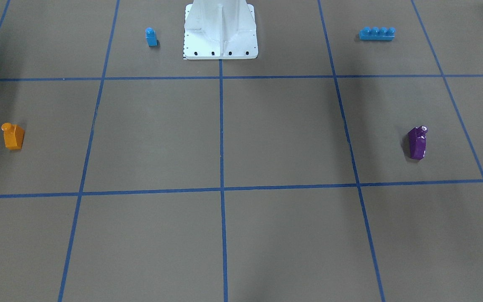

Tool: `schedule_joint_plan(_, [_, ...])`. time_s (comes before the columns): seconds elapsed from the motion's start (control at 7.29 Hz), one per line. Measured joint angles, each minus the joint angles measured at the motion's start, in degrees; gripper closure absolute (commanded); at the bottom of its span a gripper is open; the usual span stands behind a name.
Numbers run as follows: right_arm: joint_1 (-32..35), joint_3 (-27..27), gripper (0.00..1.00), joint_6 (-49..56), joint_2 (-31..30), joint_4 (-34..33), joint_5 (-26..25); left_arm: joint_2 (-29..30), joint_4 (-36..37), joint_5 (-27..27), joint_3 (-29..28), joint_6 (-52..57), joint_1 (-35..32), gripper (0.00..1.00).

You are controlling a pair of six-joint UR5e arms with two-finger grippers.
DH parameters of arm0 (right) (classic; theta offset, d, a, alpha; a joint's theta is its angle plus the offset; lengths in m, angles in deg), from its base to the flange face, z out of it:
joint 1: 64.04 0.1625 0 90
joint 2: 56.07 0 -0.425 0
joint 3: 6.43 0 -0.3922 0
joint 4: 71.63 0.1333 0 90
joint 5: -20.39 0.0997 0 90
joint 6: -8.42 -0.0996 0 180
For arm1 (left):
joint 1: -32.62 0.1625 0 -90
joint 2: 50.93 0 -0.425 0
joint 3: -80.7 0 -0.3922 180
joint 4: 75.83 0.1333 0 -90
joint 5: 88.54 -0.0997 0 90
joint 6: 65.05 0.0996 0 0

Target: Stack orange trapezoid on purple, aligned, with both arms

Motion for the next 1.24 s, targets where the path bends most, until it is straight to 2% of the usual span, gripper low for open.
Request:
schedule_joint_plan(0.41, [-0.1, 0.1, 0.00, 0.0, 0.4, 0.0, 0.2, 3.5, -6.0, 0.1, -2.1, -3.8, 3.8, 0.00])
schedule_joint_plan(0.82, [-0.1, 0.2, 0.00, 0.0, 0.4, 0.0, 0.2, 5.4, -17.9, -0.2, -6.0, -14.6, 14.0, 0.00])
schedule_joint_plan(1.1, [-0.1, 0.2, 0.00, 0.0, 0.5, 0.0, 0.2, 5.8, -25.3, -1.4, -7.6, -29.0, 23.4, 0.00])
schedule_joint_plan(1.24, [-0.1, 0.2, 0.00, 0.0, 0.5, 0.0, 0.2, 5.7, -29.4, -4.2, -7.9, -36.7, 27.6, 0.00])
